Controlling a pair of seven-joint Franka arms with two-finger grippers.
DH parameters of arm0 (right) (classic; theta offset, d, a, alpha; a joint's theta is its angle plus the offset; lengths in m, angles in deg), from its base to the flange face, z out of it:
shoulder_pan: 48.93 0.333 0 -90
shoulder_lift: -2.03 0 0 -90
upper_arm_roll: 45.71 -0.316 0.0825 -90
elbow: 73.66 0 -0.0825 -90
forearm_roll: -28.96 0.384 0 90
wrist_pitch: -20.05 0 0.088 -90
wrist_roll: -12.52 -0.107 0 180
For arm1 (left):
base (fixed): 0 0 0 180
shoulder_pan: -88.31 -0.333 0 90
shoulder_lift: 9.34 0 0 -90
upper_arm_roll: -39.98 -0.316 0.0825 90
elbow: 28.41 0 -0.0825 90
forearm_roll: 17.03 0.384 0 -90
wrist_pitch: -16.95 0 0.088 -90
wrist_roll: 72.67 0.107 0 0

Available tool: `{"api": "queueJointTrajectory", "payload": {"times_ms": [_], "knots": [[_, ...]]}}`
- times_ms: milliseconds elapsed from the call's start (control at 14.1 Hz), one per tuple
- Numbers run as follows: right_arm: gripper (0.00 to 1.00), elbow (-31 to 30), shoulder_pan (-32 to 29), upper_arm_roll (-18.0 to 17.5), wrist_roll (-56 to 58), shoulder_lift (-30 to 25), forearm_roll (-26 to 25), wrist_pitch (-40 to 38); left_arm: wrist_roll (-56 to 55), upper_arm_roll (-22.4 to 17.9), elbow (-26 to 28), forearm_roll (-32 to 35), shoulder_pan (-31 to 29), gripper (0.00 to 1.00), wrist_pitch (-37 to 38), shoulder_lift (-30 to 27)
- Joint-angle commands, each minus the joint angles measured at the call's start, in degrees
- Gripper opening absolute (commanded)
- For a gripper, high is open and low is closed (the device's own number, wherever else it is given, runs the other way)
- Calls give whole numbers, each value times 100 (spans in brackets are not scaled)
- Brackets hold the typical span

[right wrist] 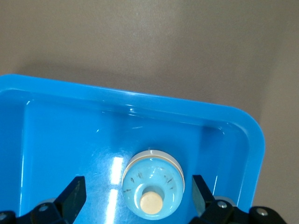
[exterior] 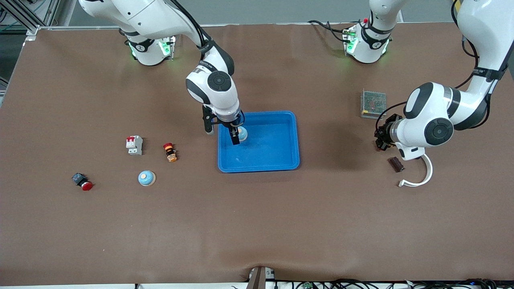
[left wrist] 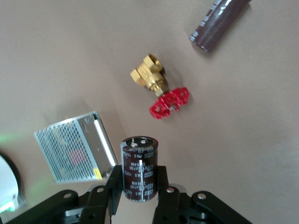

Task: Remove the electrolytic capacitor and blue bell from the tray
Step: 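Grasp the second capacitor with the left gripper while the right grasps the bell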

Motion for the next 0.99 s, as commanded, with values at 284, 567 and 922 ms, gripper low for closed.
{"api": "queueJointTrajectory", "payload": {"times_ms": [284, 567, 922], "knots": [[100, 288, 122, 66, -318, 352, -280, 68, 674, 79, 1211, 621, -273, 0, -1257, -381], [100, 376, 122, 66, -441, 519, -482, 77, 674, 71, 1361, 1115, -404, 0, -1496, -126], [100, 438, 113, 66, -476, 581, -535, 165, 665, 27, 1361, 1546, -422, 0, -1663, 251]]}}
